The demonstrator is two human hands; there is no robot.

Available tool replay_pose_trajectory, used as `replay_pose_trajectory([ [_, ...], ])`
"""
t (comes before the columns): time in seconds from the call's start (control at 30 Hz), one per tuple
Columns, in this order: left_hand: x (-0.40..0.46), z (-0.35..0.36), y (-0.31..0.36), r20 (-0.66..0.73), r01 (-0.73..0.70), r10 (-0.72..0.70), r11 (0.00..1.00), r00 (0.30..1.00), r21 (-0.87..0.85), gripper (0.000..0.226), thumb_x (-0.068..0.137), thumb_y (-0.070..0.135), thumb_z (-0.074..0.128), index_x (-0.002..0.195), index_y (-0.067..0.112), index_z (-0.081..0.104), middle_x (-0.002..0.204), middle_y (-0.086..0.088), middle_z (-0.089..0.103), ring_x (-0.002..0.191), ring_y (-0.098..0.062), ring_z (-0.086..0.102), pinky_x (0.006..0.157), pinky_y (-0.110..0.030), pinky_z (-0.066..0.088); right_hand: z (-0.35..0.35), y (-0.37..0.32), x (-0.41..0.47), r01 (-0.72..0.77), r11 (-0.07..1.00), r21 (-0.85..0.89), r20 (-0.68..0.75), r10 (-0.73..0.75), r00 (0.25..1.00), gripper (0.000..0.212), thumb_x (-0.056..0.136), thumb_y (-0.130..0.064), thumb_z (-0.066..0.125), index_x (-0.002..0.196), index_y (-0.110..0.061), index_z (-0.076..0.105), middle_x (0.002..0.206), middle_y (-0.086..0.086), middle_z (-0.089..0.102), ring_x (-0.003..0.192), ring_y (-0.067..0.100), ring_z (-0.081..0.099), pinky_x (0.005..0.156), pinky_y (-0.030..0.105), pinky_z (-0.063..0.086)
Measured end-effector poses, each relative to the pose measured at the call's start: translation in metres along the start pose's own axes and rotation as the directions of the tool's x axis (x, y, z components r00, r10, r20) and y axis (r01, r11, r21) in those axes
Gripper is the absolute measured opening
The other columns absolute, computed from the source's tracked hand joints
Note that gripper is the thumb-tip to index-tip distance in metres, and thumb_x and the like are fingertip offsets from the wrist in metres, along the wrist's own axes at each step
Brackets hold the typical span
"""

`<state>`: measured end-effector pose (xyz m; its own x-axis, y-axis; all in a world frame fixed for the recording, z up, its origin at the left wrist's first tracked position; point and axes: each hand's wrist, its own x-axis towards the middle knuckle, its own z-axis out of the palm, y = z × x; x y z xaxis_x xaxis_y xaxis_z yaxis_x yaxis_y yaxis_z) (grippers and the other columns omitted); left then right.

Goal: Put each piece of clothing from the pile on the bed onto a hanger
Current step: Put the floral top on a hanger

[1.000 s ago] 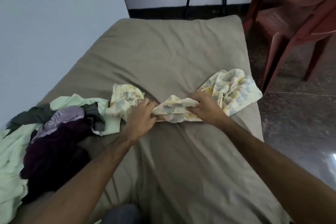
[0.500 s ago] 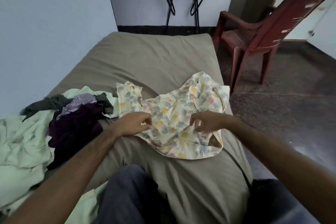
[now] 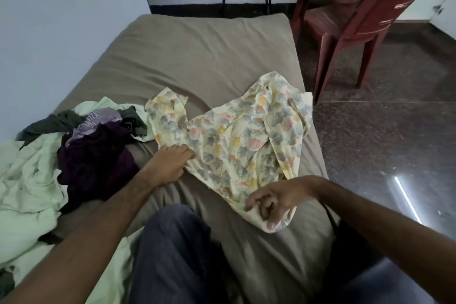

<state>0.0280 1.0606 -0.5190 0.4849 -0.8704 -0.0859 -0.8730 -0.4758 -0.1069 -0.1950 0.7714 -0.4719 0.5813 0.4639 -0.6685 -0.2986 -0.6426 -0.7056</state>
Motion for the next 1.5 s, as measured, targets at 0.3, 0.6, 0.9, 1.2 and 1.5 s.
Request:
replay_pose_trajectory([
  [0.3, -0.018, -0.047, -0.021, -0.300, 0.226, -0.194, 0.971, 0.934, 0.077, 0.010, 0.078, 0.020, 0.070, 0.084, 0.022, 0.063, 0.085, 0.003, 0.063, 0.083, -0.025, 0.060, 0.071, -0.041, 0.040, -0.003, 0.015, -0.022, 0.079, 0.988, 0.133, -0.337, -0.030, 0.941, 0.048, 0.083, -0.025, 0.069, 0.127, -0.010, 0.059, 0.097, 0.017, 0.064, 0.083, 0.018, 0.058, 0.074, 0.028, 0.046],
  [0.6, -0.003, -0.195, -0.041, -0.282, 0.331, -0.762, 0.540, 0.583, -0.774, 0.023, 0.089, 0.029, 0.054, 0.083, 0.011, 0.067, 0.078, -0.014, 0.070, 0.074, -0.035, 0.069, 0.066, -0.045, 0.057, -0.117, -0.088, -0.119, 0.445, 0.895, 0.030, -0.880, -0.188, 0.436, 0.016, 0.099, -0.010, 0.060, 0.103, 0.003, 0.067, 0.086, 0.009, 0.067, 0.069, 0.010, 0.064, 0.063, 0.019, 0.053],
  [0.9, 0.013, -0.409, -0.030, -0.585, -0.152, -0.686, 0.584, 0.433, -0.797, 0.017, 0.087, 0.029, 0.066, 0.096, 0.014, 0.066, 0.099, -0.006, 0.069, 0.092, -0.024, 0.069, 0.083, -0.036, 0.058, -0.200, -0.218, -0.246, 0.436, 0.856, -0.279, -0.958, -0.219, -0.184, 0.020, 0.099, -0.027, 0.051, 0.081, -0.023, 0.060, 0.080, 0.000, 0.067, 0.077, 0.017, 0.064, 0.076, 0.041, 0.055],
  [1.2, -0.041, -0.534, -0.033, -0.966, 0.089, -0.177, 0.983, 0.187, -0.163, 0.029, 0.091, 0.013, 0.064, 0.120, 0.006, 0.061, 0.118, -0.014, 0.053, 0.108, -0.029, 0.054, 0.093, -0.037, 0.047, -0.175, -0.322, -0.366, 0.111, 0.810, -0.575, -0.743, -0.461, -0.485, 0.015, 0.100, -0.030, 0.058, 0.100, -0.017, 0.066, 0.091, -0.011, 0.066, 0.081, -0.002, 0.059, 0.064, 0.006, 0.042],
  [1.5, -0.100, -0.535, -0.063, -0.917, 0.222, -0.398, 0.894, 0.000, -0.388, 0.013, 0.092, 0.014, 0.059, 0.097, 0.008, 0.069, 0.111, -0.013, 0.061, 0.103, -0.037, 0.055, 0.081, -0.043, 0.041, -0.140, -0.353, -0.371, 0.545, 0.639, -0.543, -0.806, -0.579, -0.124, 0.014, 0.096, -0.022, 0.066, 0.096, -0.008, 0.063, 0.076, 0.000, 0.069, 0.066, 0.013, 0.067, 0.059, 0.025, 0.055],
])
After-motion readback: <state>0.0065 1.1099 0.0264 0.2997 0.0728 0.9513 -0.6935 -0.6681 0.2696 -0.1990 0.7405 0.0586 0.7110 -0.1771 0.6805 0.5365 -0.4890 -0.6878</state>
